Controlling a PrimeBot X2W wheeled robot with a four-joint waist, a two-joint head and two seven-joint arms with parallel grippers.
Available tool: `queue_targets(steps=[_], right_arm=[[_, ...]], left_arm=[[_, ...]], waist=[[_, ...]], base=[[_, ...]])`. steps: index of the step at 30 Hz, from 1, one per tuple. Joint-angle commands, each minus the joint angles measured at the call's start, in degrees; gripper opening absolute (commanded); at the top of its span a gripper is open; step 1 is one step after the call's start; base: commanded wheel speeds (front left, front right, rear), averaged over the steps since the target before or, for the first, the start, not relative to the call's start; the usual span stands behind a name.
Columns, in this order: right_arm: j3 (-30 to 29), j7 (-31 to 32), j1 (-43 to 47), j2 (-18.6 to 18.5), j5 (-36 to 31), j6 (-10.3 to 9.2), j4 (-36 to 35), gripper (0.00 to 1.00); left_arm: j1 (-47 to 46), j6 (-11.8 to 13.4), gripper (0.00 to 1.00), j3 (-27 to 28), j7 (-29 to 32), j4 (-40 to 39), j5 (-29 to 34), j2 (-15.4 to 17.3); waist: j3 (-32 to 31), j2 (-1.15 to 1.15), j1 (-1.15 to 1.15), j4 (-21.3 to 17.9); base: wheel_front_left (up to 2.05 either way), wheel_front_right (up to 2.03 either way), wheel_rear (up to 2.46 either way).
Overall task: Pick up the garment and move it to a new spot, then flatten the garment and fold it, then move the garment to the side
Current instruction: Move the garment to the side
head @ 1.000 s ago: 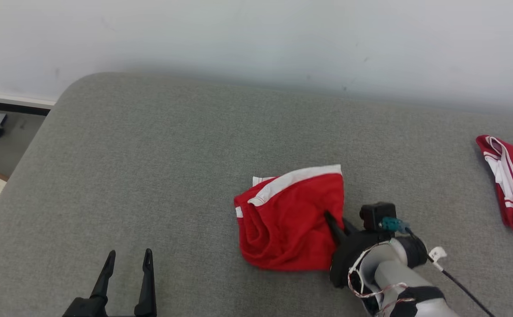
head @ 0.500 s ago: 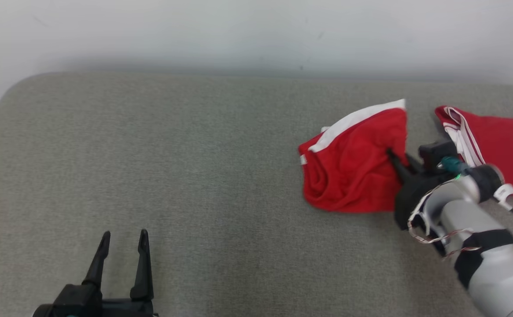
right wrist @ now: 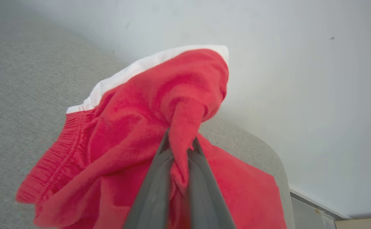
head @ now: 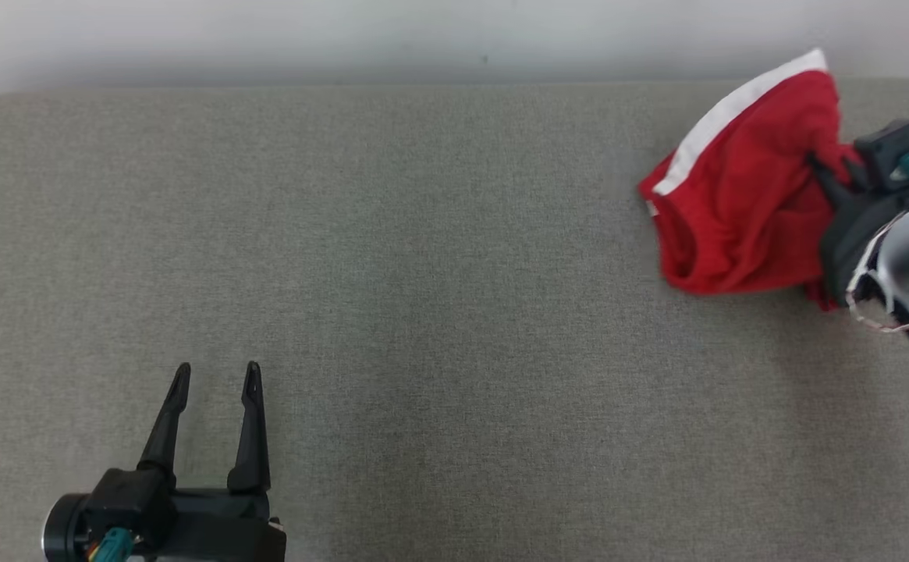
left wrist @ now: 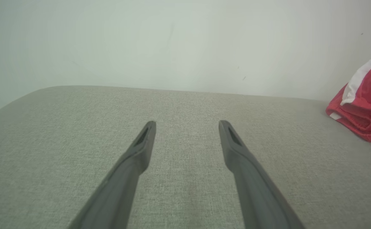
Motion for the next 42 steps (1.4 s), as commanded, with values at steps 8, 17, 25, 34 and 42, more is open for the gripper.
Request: queue_targets(steps=[8, 17, 25, 34, 42], right_arm=[[2.1, 5.5, -3.4, -7.9, 2.4, -0.13, -4.6, 0.00], [2.7, 7.5, -5.7, -12.8, 4.2, -0.13, -3.5, 0.00], [2.1, 8.2, -7.0, -14.5, 5.0, -0.13, -0.2, 0.00], [1.9, 6.7, -8.8, -14.6, 1.8, -0.13, 4.2, 0.28], [0.4, 3.6, -11.2, -13.0, -2.3, -0.13, 9.6, 1.00]], left_arm=[[-1.7, -0.8, 1.00, 0.2, -0.2, -1.3, 1.6, 0.0], [-3.0, -1.0, 1.00, 0.2, -0.2, -2.5, 2.5, 0.0], [-3.4, -1.2, 1.00, 0.6, -0.2, -3.8, 3.6, 0.2], [-4.4, -1.2, 1.00, 0.7, -0.2, -4.4, 3.7, 0.7], [-4.6, -1.2, 1.00, 0.7, -0.2, -3.8, 3.5, 0.8]], waist=[[2.8, -0.01, -0.01, -0.7], [5.2, -0.01, -0.01, -0.4], [7.0, -0.01, -0.01, -0.4], [9.1, -0.01, -0.01, -0.1], [8.6, -0.01, -0.01, -0.1]], base=[[0.00, 0.00, 0.00], [0.00, 0.00, 0.00], [0.00, 0.00, 0.00], [0.00, 0.00, 0.00], [0.00, 0.00, 0.00]])
